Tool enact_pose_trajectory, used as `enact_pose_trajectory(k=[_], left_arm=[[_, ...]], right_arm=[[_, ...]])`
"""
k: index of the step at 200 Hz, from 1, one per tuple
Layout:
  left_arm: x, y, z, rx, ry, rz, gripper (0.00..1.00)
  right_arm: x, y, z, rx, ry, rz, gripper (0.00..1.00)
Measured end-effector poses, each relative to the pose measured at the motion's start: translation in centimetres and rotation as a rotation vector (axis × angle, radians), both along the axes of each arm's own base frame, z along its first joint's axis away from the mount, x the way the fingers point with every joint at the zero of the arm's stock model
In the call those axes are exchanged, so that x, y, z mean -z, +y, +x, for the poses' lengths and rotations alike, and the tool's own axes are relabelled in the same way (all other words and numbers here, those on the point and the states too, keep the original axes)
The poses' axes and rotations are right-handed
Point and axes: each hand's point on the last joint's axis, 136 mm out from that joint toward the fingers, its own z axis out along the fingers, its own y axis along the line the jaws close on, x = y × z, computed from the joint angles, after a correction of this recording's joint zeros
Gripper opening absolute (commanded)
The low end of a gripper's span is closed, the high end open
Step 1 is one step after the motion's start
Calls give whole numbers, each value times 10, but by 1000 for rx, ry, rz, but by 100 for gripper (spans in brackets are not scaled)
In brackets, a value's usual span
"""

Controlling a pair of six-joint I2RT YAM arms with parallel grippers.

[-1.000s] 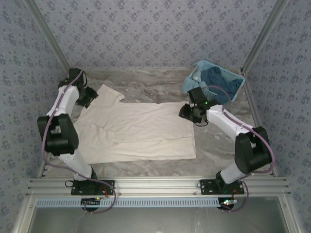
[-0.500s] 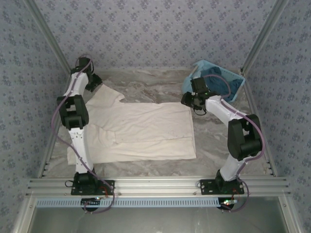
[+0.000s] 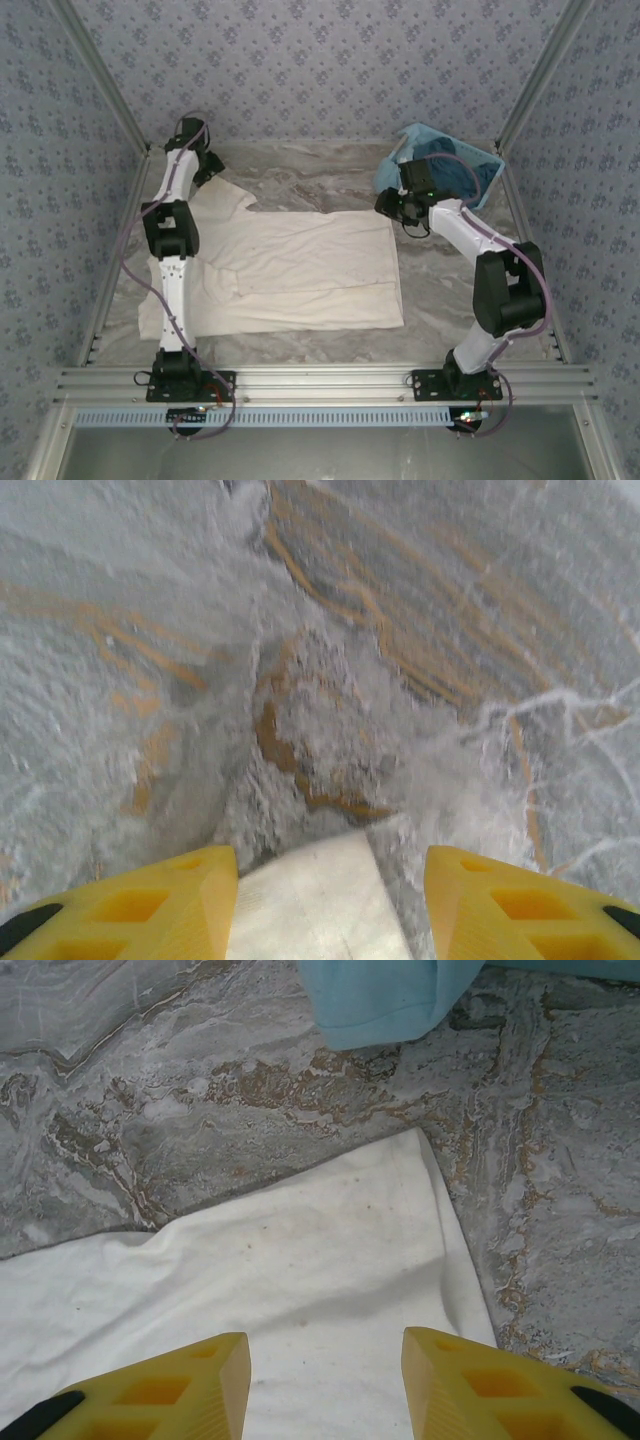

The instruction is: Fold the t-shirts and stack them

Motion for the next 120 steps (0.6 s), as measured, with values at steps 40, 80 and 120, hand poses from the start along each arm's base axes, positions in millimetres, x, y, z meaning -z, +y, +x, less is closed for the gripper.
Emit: enact_pose_trajectory(k=[40,80,120], left_arm=[[4,-9,-13,7,70,74,47],[6,-2,-21,-26,114,83,25],[7,3,-27,-28,139,75,3]], right_arm=[[-1,2,0,-11,3,20,46],[0,3,-1,-15,6,26,46],[8,3,0,-16,24,21,46]])
